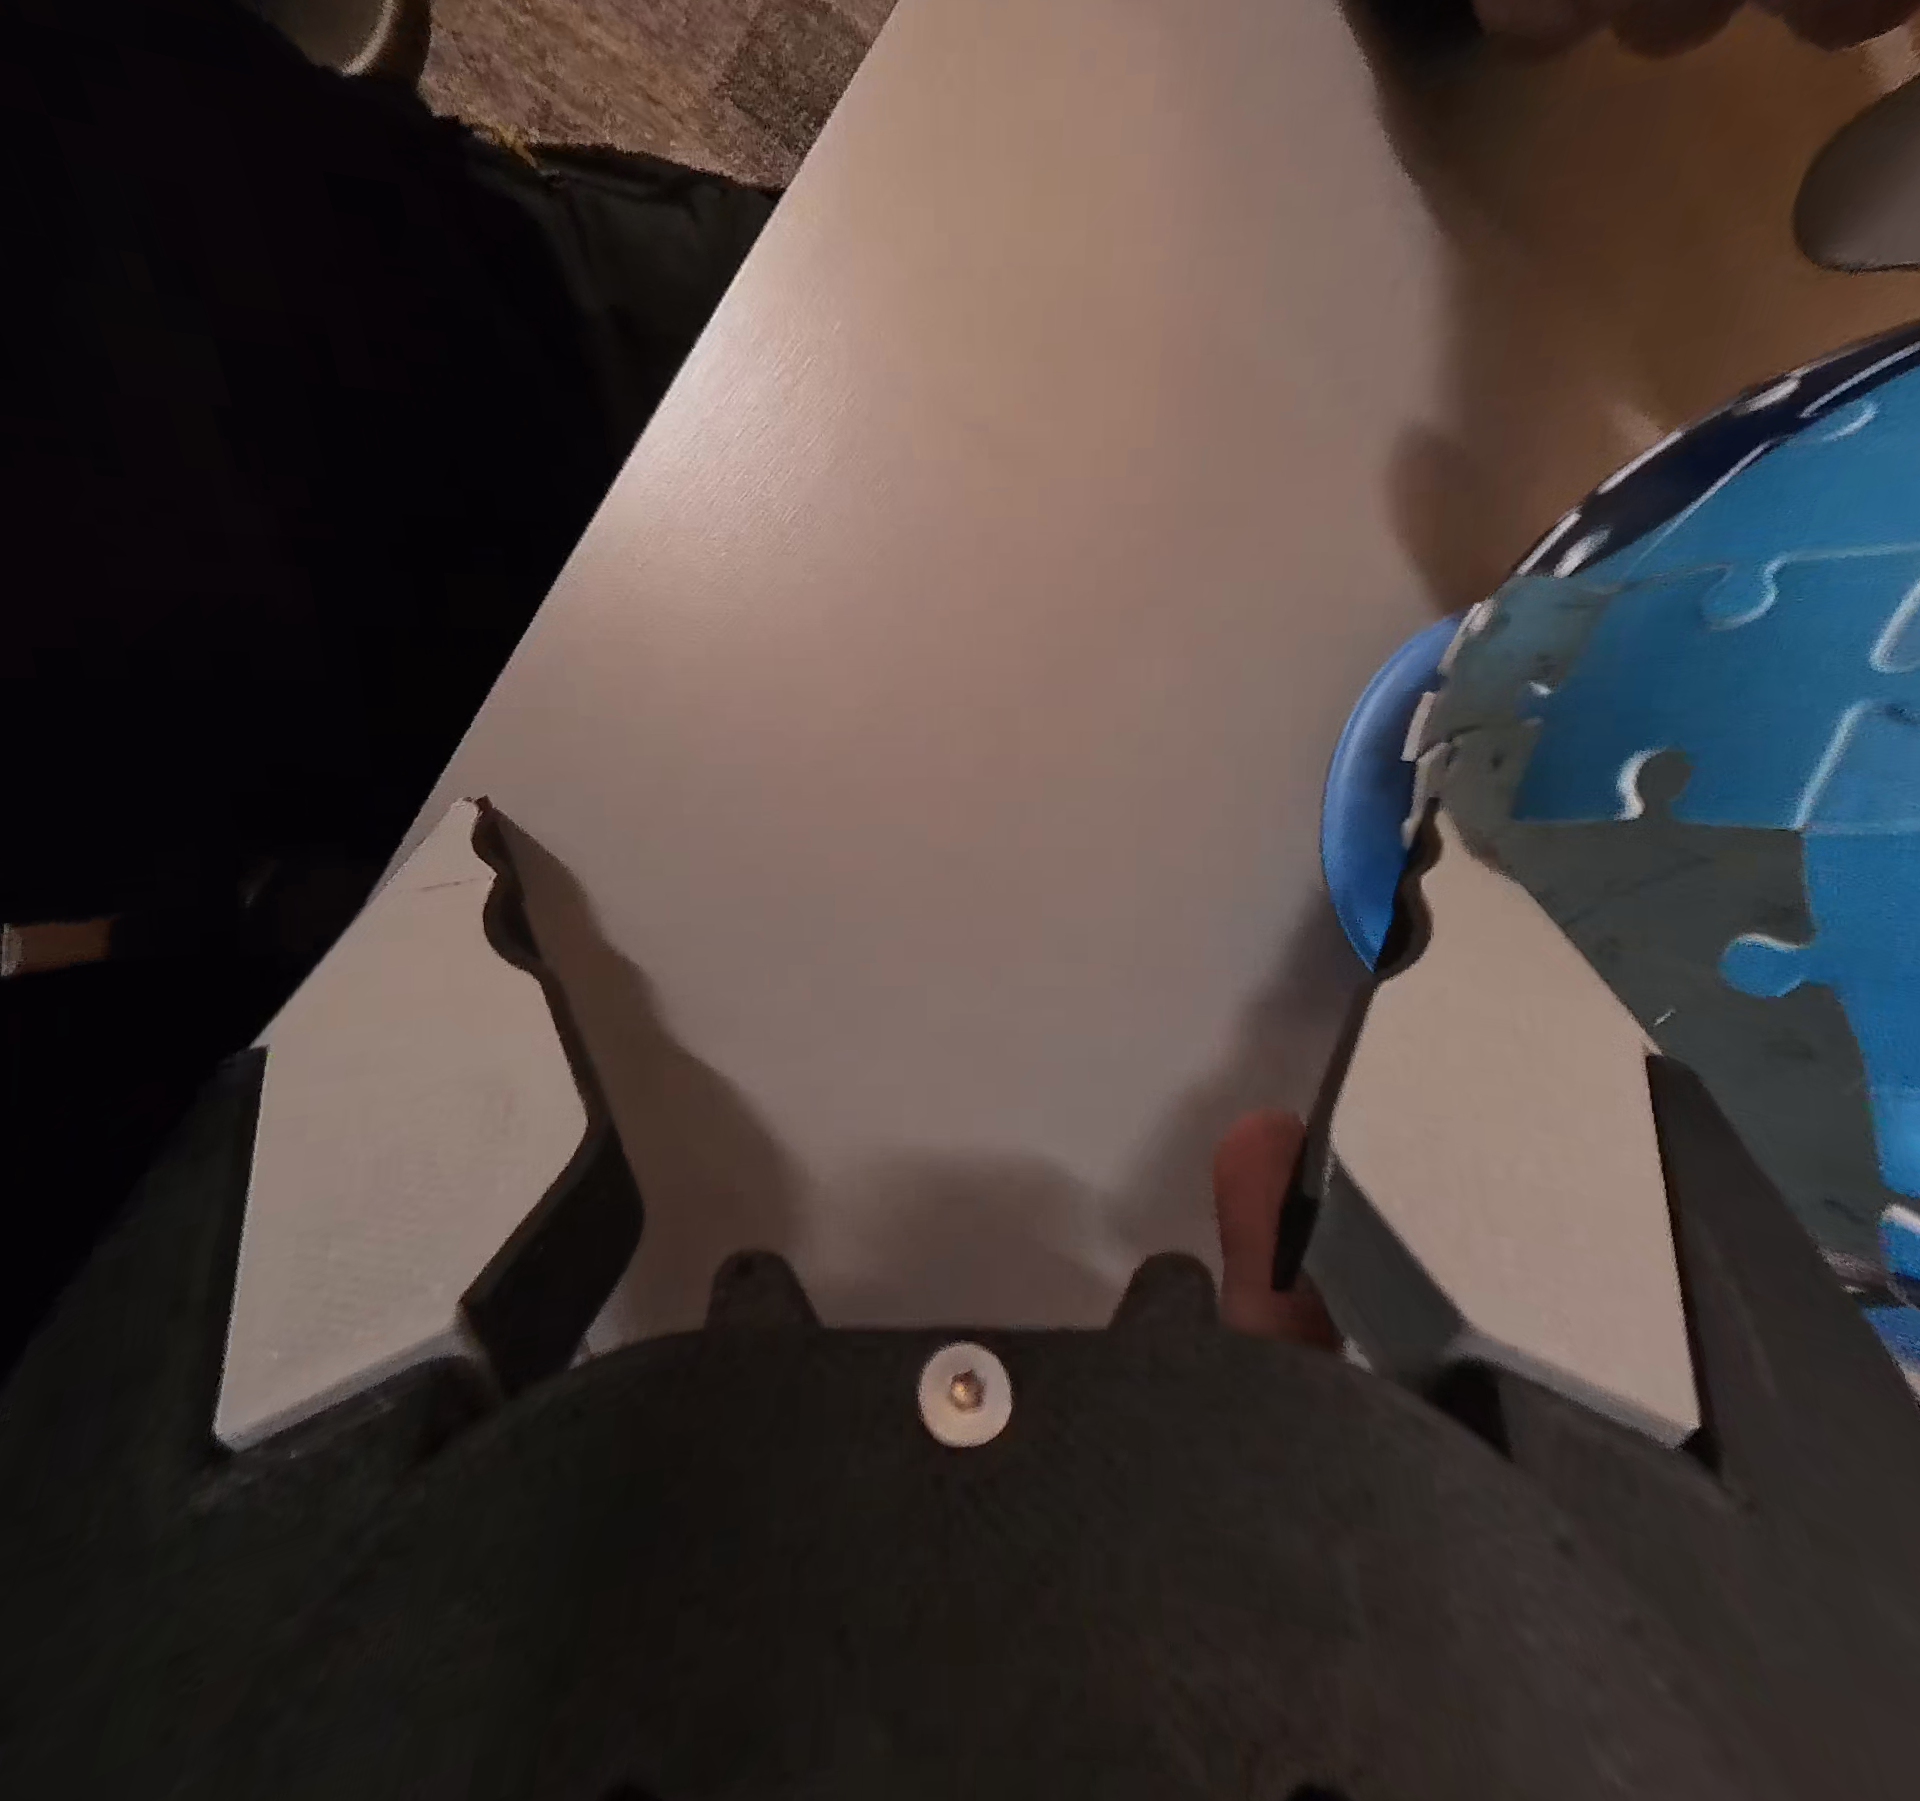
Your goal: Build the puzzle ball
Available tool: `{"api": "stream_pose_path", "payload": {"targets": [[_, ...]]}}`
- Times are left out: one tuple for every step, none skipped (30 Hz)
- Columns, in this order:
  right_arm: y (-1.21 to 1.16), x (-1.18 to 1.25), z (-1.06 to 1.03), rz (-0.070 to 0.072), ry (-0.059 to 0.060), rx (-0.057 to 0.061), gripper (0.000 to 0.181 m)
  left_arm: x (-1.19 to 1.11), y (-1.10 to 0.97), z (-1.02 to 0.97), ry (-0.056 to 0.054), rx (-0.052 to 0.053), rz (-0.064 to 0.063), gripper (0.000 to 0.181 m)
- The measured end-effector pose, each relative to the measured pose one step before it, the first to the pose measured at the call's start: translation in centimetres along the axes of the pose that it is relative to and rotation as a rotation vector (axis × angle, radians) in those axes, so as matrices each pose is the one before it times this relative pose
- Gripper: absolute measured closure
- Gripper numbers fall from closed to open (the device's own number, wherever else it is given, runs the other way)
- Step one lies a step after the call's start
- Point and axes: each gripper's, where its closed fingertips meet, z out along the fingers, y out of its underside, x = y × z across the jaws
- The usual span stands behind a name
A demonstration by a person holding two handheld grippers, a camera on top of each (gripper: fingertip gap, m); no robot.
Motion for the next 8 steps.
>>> {"api": "stream_pose_path", "payload": {"targets": [[-0.117, 0.123, 0.02, 0.0022, 0.009, 0.0031, 0.023, 0.0, 0.0, 0.004, 0.0017, 0.0001, 0.001, 0.09], [-0.067, 0.073, -0.033, -0.0027, 0.0088, -0.0017, 0.023, 0.001, 0.005, 0.003, 0.001, 0.0012, 0.0011, 0.09], [-0.039, 0.022, -0.052, -0.0054, 0.0059, -0.0056, 0.023, 0.004, -0.009, -0.011, 0.0011, 0.002, -0.0006, 0.09], [-0.039, 0.024, -0.035, -0.0048, 0.0039, -0.005, 0.022, 0.011, -0.004, -0.008, 0.0017, 0.0013, -0.001, 0.09], [-0.019, 0.026, 0.036, 0.001, -0.0007, -0.0051, 0.023, -0.004, -0.001, -0.013, 0.0019, 0.001, -0.002, 0.09], [0.012, 0.029, 0.097, 0.0085, -0.0074, -0.0032, 0.022, -0.01, -0.024, -0.011, 0.003, 0.0013, -0.0034, 0.09], [0.028, 0.058, 0.156, 0.0141, -0.0116, 0.0003, 0.022, 0.0, -0.019, -0.009, 0.0035, 0.0016, -0.0044, 0.09], [-0.065, 0.209, 0.14, 0.0147, -0.0019, 0.0092, 0.022, -0.004, -0.021, -0.028, 0.0034, 0.0019, -0.004, 0.091]]}}
